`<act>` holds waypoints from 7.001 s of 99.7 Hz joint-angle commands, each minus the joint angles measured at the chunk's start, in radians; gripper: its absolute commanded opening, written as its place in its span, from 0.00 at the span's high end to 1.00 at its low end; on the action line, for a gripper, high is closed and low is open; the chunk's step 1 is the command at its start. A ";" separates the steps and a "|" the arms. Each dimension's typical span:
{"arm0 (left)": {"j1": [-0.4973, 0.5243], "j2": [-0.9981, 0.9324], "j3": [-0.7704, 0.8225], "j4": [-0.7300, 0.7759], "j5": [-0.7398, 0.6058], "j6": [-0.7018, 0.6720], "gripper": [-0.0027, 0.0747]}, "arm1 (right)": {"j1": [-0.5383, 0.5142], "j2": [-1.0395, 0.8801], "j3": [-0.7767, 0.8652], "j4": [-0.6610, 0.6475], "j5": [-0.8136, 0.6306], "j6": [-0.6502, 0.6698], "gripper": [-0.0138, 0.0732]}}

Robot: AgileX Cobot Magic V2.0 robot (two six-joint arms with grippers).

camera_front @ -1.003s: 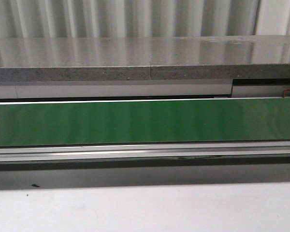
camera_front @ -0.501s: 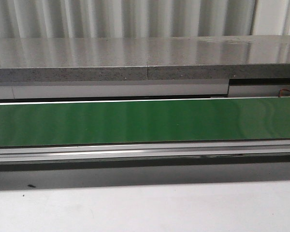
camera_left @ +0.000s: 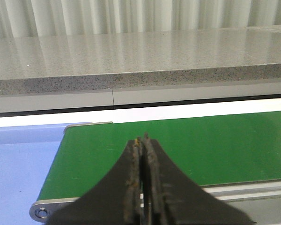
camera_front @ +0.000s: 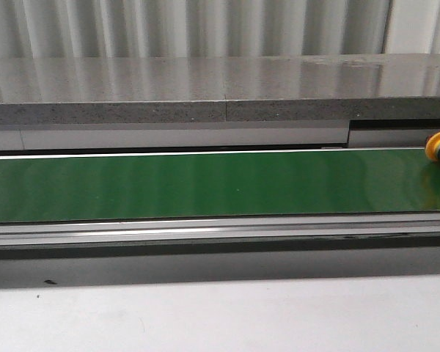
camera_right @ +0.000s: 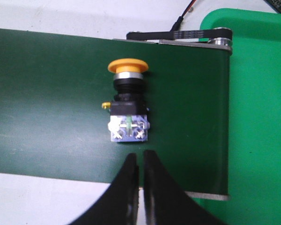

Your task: Move button from right to left

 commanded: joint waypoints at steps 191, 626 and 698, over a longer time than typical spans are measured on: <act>-0.011 0.536 -0.523 -0.001 0.450 -0.004 0.95 | 0.003 -1.007 0.547 0.009 -0.335 -0.009 0.92; 0.347 1.878 -1.776 0.101 1.108 0.100 0.88 | 0.003 -1.007 0.547 0.009 -0.352 -0.009 0.92; 0.491 1.884 -1.468 0.142 0.811 0.177 0.87 | 0.003 -1.007 0.547 0.009 -0.352 -0.009 0.92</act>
